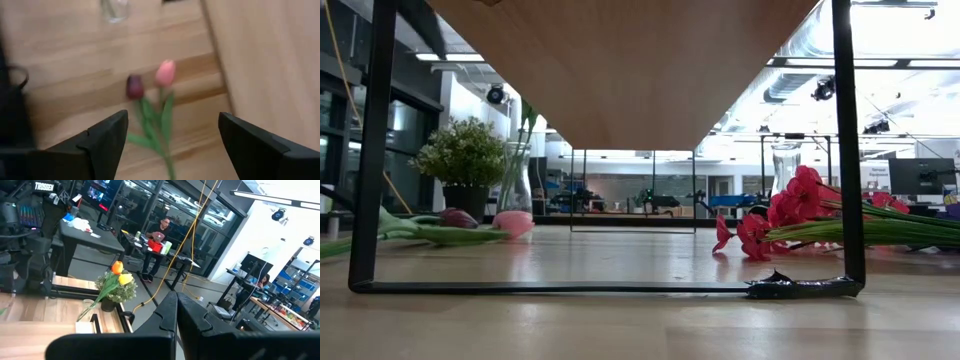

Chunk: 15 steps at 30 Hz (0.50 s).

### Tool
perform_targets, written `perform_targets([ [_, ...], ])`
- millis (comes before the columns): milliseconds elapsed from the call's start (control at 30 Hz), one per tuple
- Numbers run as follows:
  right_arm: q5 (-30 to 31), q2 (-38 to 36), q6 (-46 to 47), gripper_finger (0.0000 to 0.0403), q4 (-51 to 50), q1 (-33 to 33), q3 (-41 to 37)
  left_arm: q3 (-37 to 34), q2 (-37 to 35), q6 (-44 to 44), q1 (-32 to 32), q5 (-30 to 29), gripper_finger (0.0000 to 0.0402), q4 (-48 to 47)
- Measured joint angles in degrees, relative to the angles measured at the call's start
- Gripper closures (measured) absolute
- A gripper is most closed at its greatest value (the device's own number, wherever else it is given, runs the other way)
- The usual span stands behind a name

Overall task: Pick and place flowers into a vace then onto a shelf
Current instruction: Put the dark red tulip into the left transparent vase

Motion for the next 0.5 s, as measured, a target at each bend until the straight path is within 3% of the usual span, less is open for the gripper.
perform_targets([
  [267,0.0,0.0,0.0,0.0402,-0.09,0.0,0.0,-2.0,3.23,-3.23,-0.11,2.44,0.0057,-5.4],
  [500,0.0,0.0,0.0,0.0402,-0.14,0.0,0.0,-12.46,3.34,-4.89,-0.11,4.43,0.0057,5.09],
])
